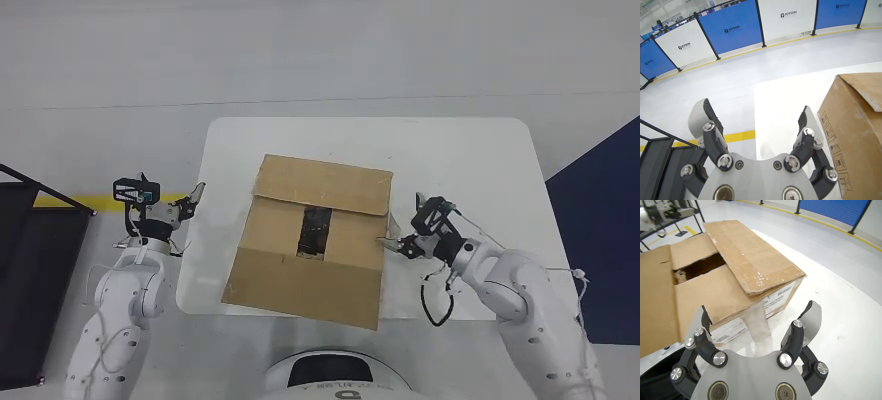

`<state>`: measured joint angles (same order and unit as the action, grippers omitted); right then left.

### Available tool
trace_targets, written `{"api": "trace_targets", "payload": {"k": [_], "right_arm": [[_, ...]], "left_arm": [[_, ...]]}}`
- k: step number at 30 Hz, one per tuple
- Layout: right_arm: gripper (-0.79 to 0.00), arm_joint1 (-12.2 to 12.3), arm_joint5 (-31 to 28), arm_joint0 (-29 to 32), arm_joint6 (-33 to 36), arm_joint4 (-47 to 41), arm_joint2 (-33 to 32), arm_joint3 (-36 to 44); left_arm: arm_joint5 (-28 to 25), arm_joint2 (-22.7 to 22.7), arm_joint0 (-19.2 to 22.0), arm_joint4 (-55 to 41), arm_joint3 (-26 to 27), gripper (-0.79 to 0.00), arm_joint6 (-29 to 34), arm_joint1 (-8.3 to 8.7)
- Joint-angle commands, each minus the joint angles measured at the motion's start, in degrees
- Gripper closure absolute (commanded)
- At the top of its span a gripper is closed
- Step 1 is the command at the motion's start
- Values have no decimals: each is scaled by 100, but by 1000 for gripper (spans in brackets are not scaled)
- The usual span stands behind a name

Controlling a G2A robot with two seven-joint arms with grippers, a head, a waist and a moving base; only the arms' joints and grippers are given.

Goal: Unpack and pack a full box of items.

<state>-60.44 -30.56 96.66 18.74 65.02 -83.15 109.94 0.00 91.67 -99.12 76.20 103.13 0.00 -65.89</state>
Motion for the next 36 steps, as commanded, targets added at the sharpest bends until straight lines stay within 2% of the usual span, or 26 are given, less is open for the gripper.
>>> {"api": "trace_targets", "payload": {"k": [1,4,8,10,18,22,25,30,33,36], "right_arm": [[-785,-27,302,-168,-6,207,208,-88],[-785,-60,598,-333,11,365,397,-172],[-785,-122,1527,-455,202,458,523,-175],[-785,-150,1810,-517,253,471,604,-149],[-785,-255,2992,-654,-62,715,766,48],[-785,-352,3721,-1031,-363,656,887,-76],[-785,-451,4098,-1530,-254,509,1150,-550],[-785,-610,4438,-2325,341,32,1504,-1444],[-785,-643,4378,-2396,433,-218,1498,-1525],[-785,-619,3952,-2188,365,-603,1271,-1268]], "left_arm": [[0,0,0,0,0,-785,0,0],[0,0,0,0,0,-785,0,0],[0,0,0,0,0,-785,0,0],[0,0,0,0,0,-785,0,0],[0,0,0,0,0,-785,0,0],[0,0,0,0,0,-785,0,0],[0,0,0,0,0,-785,0,0],[0,0,0,0,0,-785,0,0],[0,0,0,0,0,-785,0,0],[0,0,0,0,0,-785,0,0]]}}
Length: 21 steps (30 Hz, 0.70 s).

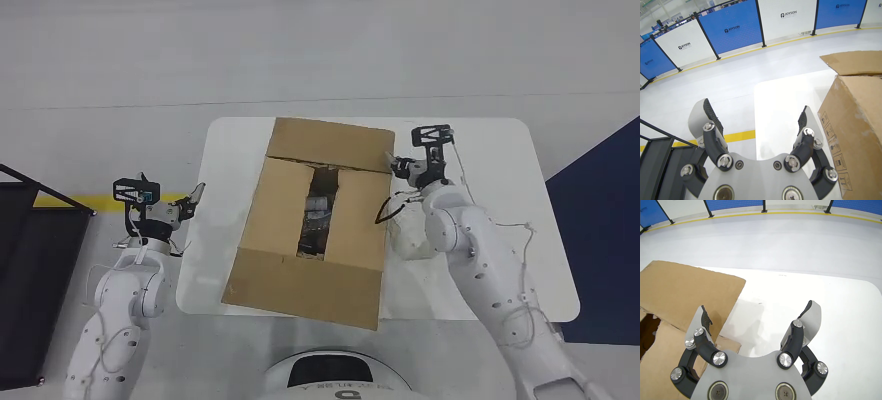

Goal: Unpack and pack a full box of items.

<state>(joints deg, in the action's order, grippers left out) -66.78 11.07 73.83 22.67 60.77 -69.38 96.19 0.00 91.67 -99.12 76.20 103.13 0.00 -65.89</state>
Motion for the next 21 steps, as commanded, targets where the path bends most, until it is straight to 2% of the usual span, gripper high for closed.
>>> {"api": "trace_targets", "payload": {"k": [1,3,7,11,14,18,21], "right_arm": [[-785,34,-464,209,-60,-388,-245,236],[-785,90,-954,498,-103,-692,-588,464],[-785,208,-1808,1193,-140,-1236,-1411,805],[-785,298,-2580,1811,-116,-1605,-2097,868],[-785,333,-2789,2072,-82,-1505,-2316,787],[-785,335,-2772,2137,-56,-1405,-2272,586],[-785,334,-2743,2158,-83,-1331,-2243,468]], "left_arm": [[0,0,0,0,0,-785,0,0],[-59,-4,7,43,80,-785,-33,2],[-435,-93,-24,531,663,-785,58,28],[-1057,-537,-3,1376,1325,-785,487,58],[-1700,-1086,125,2224,1568,-785,872,80],[-2471,-1886,512,2917,1549,-785,1446,66],[-2531,-2313,840,2800,1396,-785,1875,-2]]}}
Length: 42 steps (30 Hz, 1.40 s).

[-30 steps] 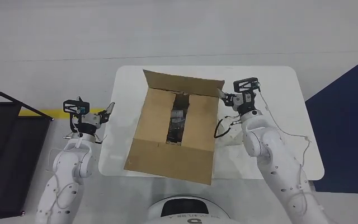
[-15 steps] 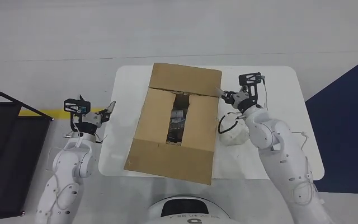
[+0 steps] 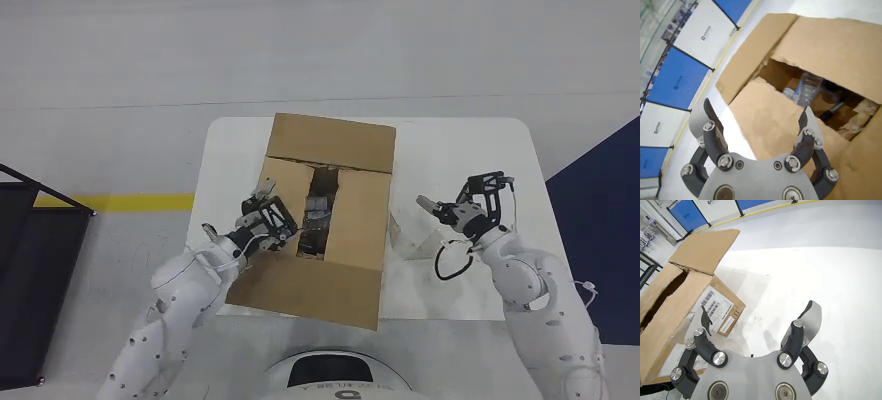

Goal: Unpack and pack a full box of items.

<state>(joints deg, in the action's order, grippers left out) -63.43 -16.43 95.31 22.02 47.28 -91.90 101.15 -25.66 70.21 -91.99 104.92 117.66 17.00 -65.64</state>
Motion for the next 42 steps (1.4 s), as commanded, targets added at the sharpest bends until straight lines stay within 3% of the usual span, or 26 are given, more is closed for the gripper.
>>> {"api": "trace_targets", "payload": {"k": [1,6,10,15,22,25,29,34,37,42], "right_arm": [[-785,0,-2,36,-39,35,7,-57],[-785,1,72,123,-88,101,-11,-161],[-785,0,80,198,-145,56,-44,-246],[-785,2,95,605,-613,-393,-498,-262],[-785,-18,-125,1512,-1331,-1056,-1222,-89],[-785,-37,-181,1765,-1496,-1136,-1319,-39],[-785,-52,-126,1716,-1387,-1114,-1211,-48],[-785,-63,-84,1614,-1318,-1033,-1117,-16],[-785,-67,-61,1551,-1258,-978,-1073,1],[-785,-77,-62,1517,-1233,-941,-1022,-14]], "left_arm": [[66,-291,243,-64,-125,-785,313,-50],[344,-887,694,-64,-464,-785,690,-177],[1125,-1165,859,-773,-619,-785,-1,-313],[1332,-1394,866,-1110,-612,-785,-777,-380],[1614,-1828,1065,-439,-695,-785,-801,-459],[1921,-1682,1080,286,-699,-785,-767,-429],[2248,-1066,873,728,-739,-785,-573,-342],[1569,-925,859,998,-882,-785,101,-301],[1156,-1160,974,737,-1019,-785,444,-354],[921,-1592,1327,464,-1227,-785,972,-481]]}}
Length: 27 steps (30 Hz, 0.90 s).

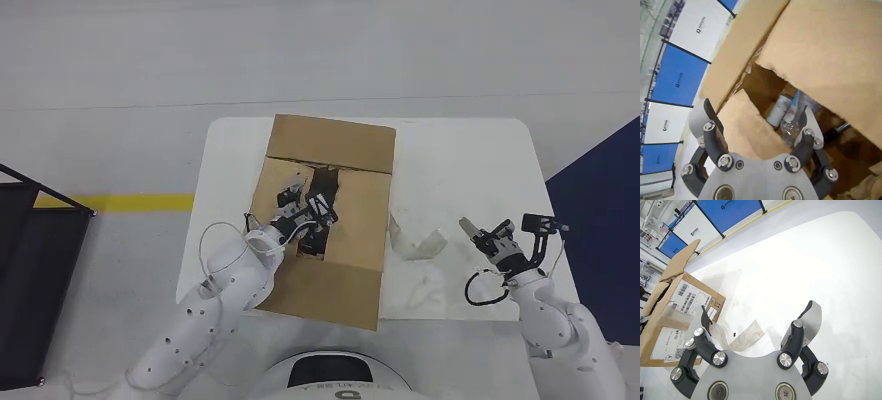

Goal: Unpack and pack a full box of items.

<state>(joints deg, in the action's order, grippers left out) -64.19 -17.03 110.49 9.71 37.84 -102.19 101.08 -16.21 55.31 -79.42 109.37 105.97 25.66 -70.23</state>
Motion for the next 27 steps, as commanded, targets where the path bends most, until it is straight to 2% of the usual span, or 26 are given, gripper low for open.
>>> {"api": "trace_targets", "payload": {"k": [1,5,7,10,15,20,24,27], "right_arm": [[-785,-5,-7,-2,-13,3,15,-21],[-785,-23,43,43,-120,-35,17,-105],[-785,-31,7,97,-199,-96,-11,-167],[-785,-44,-38,177,-333,-206,-75,-258],[-785,-75,-112,403,-680,-425,-246,-335],[-785,-113,-362,775,-1154,-831,-559,-517],[-785,-160,-570,1092,-1541,-1151,-750,-648],[-785,-191,-712,1292,-1752,-1227,-853,-668]], "left_arm": [[-16,-206,151,32,-114,-785,221,-52],[181,-534,334,-208,-142,-785,340,-177],[351,-577,372,-435,-8,-785,173,-222],[851,-677,363,-222,23,-785,-193,-267],[1240,-1055,376,158,-84,-785,-819,-351],[1397,-1468,596,362,-298,-785,-962,-495],[1673,-1856,857,420,-567,-785,-1012,-679],[1782,-1987,947,377,-622,-785,-1030,-775]]}}
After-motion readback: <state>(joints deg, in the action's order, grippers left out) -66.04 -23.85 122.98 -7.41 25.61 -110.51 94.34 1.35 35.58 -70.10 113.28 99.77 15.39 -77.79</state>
